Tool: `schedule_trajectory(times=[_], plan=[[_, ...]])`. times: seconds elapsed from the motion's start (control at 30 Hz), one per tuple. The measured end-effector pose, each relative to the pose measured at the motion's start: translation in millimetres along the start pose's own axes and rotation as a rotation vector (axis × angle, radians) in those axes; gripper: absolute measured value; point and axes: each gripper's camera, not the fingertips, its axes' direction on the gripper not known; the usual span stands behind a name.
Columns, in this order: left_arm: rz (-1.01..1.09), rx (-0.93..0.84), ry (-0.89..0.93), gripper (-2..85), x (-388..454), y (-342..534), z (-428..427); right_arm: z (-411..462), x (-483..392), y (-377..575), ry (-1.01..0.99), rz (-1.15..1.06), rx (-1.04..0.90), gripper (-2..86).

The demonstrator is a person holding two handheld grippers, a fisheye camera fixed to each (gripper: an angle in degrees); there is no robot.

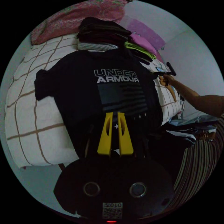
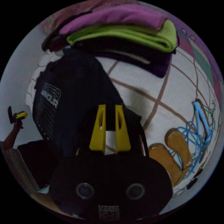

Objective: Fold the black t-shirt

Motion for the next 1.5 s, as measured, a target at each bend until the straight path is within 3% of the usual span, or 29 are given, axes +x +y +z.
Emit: schedule_trajectory(times=[0.1, 0.2, 0.3, 0.4, 0.43, 0.47, 0.53, 0.63, 0.73, 0.97, 1.13, 1.3, 1.5], plan=[[0.059, 0.022, 0.030, 2.6, 20.4, -31.5, 14.3, -4.8, -16.7, 9.5, 0.136, -0.023, 0.094, 3.7], [0.128, 0.054, 0.019, 2.7, 44.0, -64.6, 24.2, -40.4, -51.5, 29.5, 0.194, -0.085, 0.314, 3.5], [0.177, 0.097, 0.003, 3.2, 66.0, -92.0, 30.9, -57.5, -120.8, 62.0, 0.226, -0.295, 0.457, 3.6], [0.186, 0.111, 0.022, 4.0, 79.5, -111.1, 42.2, -17.8, -183.6, 92.9, 0.107, -0.429, 0.381, 4.6], [0.187, 0.108, 0.021, 4.3, 81.9, -114.2, 44.9, 10.5, -201.7, 104.2, 0.036, -0.463, 0.278, 5.5], [0.199, 0.093, 0.018, 4.7, 87.3, -120.1, 51.2, 36.3, -213.9, 114.8, -0.031, -0.468, 0.151, 5.9], [0.233, 0.057, 0.002, 5.4, 97.4, -128.2, 60.9, 53.1, -221.8, 132.1, -0.128, -0.416, 0.090, 5.7], [0.345, -0.008, -0.044, 6.3, 121.0, -140.5, 79.2, 44.3, -219.8, 156.5, -0.161, -0.301, 0.191, 5.6], [0.453, -0.068, -0.032, 7.5, 148.2, -153.0, 104.7, 36.4, -206.0, 165.5, -0.052, -0.221, 0.261, 7.2], [0.657, -0.151, -0.072, 9.3, 220.3, -180.2, 163.4, 26.9, -176.9, 128.9, 0.166, -0.401, 0.366, 10.0], [0.708, -0.167, -0.076, 9.4, 250.5, -200.2, 179.5, 50.3, -160.4, 88.6, 0.083, -0.630, 0.227, 10.1], [0.702, -0.173, -0.105, 9.2, 264.6, -215.6, 189.1, 72.4, -153.7, 76.7, -0.118, -0.723, 0.023, 4.0], [0.858, -0.174, -0.152, 9.5, 297.0, -231.8, 204.1, 48.6, -144.9, 156.8, -0.087, -0.638, 0.208, 3.1]])
